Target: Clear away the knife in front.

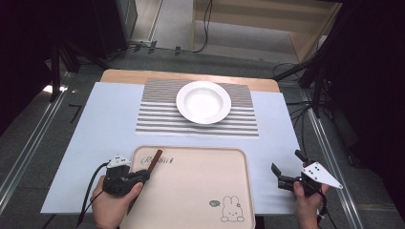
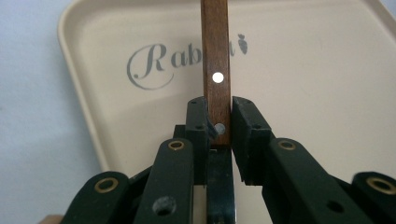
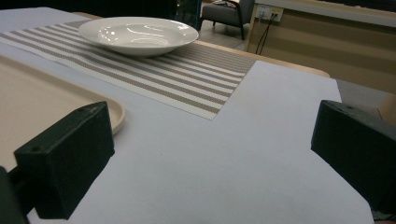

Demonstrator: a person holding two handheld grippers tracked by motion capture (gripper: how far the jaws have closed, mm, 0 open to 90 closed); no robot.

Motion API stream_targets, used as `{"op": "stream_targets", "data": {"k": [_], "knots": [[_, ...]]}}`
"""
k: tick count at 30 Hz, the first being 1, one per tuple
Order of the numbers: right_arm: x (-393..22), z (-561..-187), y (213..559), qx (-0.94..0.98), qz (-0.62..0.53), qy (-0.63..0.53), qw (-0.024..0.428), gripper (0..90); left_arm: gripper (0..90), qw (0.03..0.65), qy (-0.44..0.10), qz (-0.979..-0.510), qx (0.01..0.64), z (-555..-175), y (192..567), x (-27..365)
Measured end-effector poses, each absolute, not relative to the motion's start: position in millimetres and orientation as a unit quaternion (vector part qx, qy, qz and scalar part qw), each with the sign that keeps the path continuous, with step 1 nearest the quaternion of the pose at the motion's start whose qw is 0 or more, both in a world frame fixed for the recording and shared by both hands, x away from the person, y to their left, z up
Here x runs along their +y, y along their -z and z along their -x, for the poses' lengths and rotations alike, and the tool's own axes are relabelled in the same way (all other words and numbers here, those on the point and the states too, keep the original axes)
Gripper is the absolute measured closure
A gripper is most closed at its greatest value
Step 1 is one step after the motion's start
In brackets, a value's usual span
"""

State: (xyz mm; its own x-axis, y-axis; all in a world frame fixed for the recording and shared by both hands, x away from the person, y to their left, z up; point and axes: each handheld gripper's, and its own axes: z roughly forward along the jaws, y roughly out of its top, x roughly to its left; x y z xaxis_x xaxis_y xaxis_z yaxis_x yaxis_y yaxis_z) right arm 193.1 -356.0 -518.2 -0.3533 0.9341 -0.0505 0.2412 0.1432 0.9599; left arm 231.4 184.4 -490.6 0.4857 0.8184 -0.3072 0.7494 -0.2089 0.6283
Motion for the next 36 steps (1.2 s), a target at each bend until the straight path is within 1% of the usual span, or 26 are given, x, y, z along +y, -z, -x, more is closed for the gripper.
{"op": "stream_targets", "data": {"k": [18,20,22,26,27,28,30,31,35,36], "knots": [[-355.9,-193.0,518.2,0.667,-0.442,-0.481,0.359,0.0,76.5,0.359,-0.065,-0.778,0.511,-224.9,495.1,182.7],[-355.9,-193.1,518.2,0.667,-0.441,-0.482,0.359,0.0,75.8,0.361,-0.066,-0.777,0.511,-225.4,495.3,183.1],[-355.8,-193.0,518.2,0.667,-0.441,-0.482,0.359,0.0,69.8,0.363,-0.072,-0.774,0.513,-226.1,494.9,183.5],[-355.9,-192.9,518.2,0.666,-0.443,-0.481,0.360,0.0,69.4,0.385,-0.079,-0.768,0.505,-227.2,489.9,185.0],[-355.9,-192.9,518.2,0.666,-0.443,-0.481,0.360,0.0,71.2,0.390,-0.078,-0.770,0.499,-227.4,488.4,184.6],[-355.8,-192.9,518.2,0.666,-0.443,-0.481,0.360,0.0,74.9,0.395,-0.077,-0.775,0.487,-227.7,486.4,183.3],[-355.8,-193.0,518.2,0.666,-0.442,-0.481,0.360,0.0,86.4,0.395,-0.073,-0.792,0.460,-229.1,483.1,177.0],[-355.7,-193.1,518.2,0.666,-0.442,-0.481,0.360,0.0,89.6,0.395,-0.070,-0.796,0.453,-229.9,482.7,174.1],[-355.7,-193.0,518.2,0.666,-0.442,-0.480,0.360,0.0,89.8,0.373,-0.067,-0.824,0.421,-236.1,486.0,154.9],[-355.7,-193.0,518.2,0.666,-0.442,-0.480,0.360,0.0,89.8,0.373,-0.067,-0.824,0.421,-236.1,486.0,154.9]]}}
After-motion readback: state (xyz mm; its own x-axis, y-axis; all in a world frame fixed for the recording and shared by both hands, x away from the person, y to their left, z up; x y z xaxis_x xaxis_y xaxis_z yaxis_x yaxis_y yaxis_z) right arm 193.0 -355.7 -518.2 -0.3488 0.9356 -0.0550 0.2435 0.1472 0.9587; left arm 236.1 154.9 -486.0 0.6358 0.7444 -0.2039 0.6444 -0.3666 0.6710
